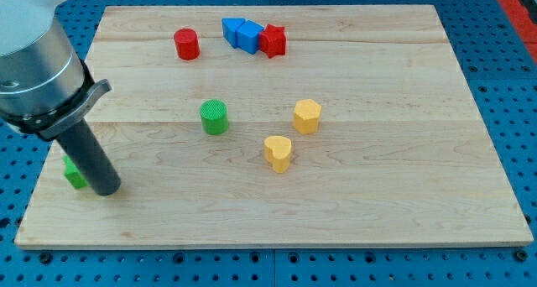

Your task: Place the green circle at the top left side of green star

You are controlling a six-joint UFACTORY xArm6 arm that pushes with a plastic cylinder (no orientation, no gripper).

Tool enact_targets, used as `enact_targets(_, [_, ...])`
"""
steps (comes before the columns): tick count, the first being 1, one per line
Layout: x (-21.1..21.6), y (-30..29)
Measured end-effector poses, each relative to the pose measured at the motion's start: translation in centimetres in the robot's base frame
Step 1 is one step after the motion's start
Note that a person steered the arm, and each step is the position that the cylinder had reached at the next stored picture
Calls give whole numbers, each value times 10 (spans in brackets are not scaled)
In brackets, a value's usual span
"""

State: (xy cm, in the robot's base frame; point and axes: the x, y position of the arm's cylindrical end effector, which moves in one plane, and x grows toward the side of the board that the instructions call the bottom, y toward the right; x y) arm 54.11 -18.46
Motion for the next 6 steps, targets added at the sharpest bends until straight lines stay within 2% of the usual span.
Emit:
enact_targets(1, [-30,78])
enact_targets(2, [-65,111])
enact_targets(3, [-83,117])
enact_targets(4, [-93,157])
enact_targets(6, [-108,121])
